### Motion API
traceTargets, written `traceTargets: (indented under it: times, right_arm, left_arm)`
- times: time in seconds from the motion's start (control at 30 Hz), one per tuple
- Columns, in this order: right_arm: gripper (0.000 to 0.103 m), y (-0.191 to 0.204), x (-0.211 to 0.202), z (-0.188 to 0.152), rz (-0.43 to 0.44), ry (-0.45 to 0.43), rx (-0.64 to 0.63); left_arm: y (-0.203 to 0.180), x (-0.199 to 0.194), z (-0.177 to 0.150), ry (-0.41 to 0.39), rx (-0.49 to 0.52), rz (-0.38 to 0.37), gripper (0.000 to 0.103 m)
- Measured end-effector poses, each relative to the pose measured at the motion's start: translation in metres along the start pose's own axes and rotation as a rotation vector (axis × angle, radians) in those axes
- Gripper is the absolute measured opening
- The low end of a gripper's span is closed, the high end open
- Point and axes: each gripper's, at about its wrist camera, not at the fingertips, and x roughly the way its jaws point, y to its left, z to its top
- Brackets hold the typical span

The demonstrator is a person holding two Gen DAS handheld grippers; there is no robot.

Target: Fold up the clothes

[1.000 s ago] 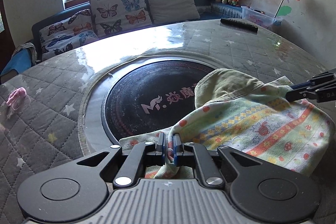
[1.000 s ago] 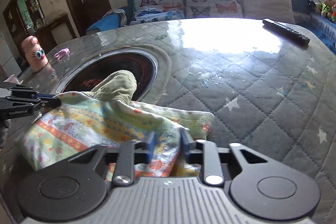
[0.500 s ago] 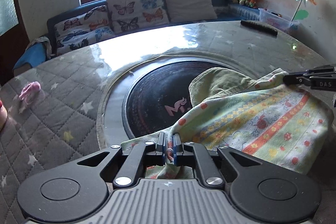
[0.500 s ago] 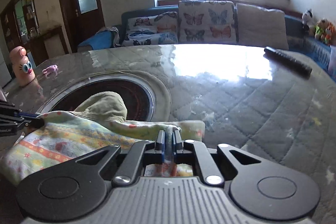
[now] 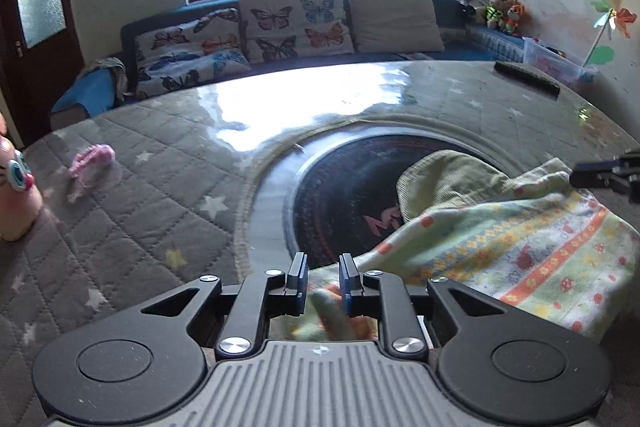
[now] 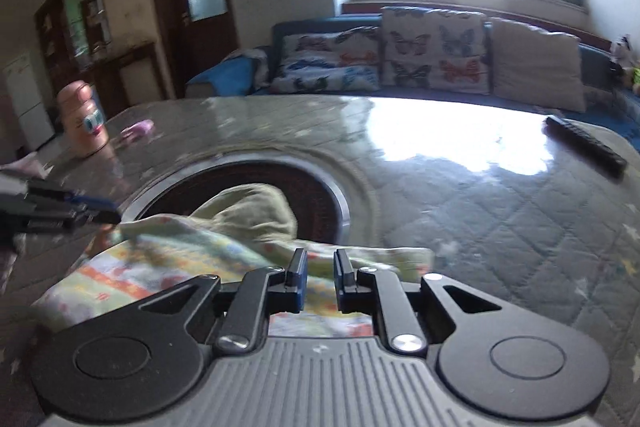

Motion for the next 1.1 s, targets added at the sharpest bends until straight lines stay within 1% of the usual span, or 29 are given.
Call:
traceTargets:
  times: [0.07, 0.1, 0.2, 0.37, 0.47, 0.5, 0.6, 0.67, 0.8, 0.97, 1.1]
  right_arm:
    - [0.012, 0.006, 0.012, 0.002, 0.020, 0.022, -0.013]
    - [0.012, 0.008, 0.018, 0.003, 0.027, 0.034, -0.011]
    - [0.012, 0.009, 0.034, 0.005, 0.036, 0.059, 0.003]
    - [0.012, 0.006, 0.051, 0.007, 0.038, 0.075, 0.041]
    - [0.013, 0.007, 0.051, 0.007, 0.036, 0.076, 0.035]
    - [0.013, 0.008, 0.050, 0.007, 0.033, 0.074, 0.029]
    - [0.013, 0.016, 0.038, 0.008, 0.037, 0.050, -0.014]
    - [0.015, 0.028, 0.025, 0.009, 0.064, 0.028, -0.069]
    - [0.015, 0.056, 0.014, 0.007, 0.137, 0.027, -0.149]
    - [0.015, 0.090, 0.017, -0.002, 0.198, 0.047, -0.227]
    - [0.015, 0.121, 0.015, -0.013, 0.268, 0.056, -0.293]
  left_arm:
    - [0.005, -0.004, 0.004, -0.008, -0.028, 0.004, 0.018]
    - [0.004, -0.007, 0.006, -0.015, -0.035, -0.008, 0.018]
    - [-0.008, -0.013, 0.010, -0.027, -0.011, -0.075, 0.018]
    - [-0.037, 0.001, 0.020, 0.004, 0.038, -0.194, 0.017]
    - [-0.047, 0.023, 0.026, 0.060, 0.037, -0.243, 0.017]
    - [-0.048, 0.031, 0.027, 0.084, 0.038, -0.250, 0.017]
    - [-0.047, 0.042, 0.027, 0.119, 0.050, -0.241, 0.017]
    - [-0.043, 0.044, 0.029, 0.133, 0.045, -0.245, 0.017]
    - [-0.037, 0.050, 0.031, 0.163, 0.055, -0.258, 0.018]
    - [-0.037, 0.051, 0.032, 0.172, 0.076, -0.263, 0.019]
    - [-0.036, 0.051, 0.032, 0.172, 0.079, -0.264, 0.019]
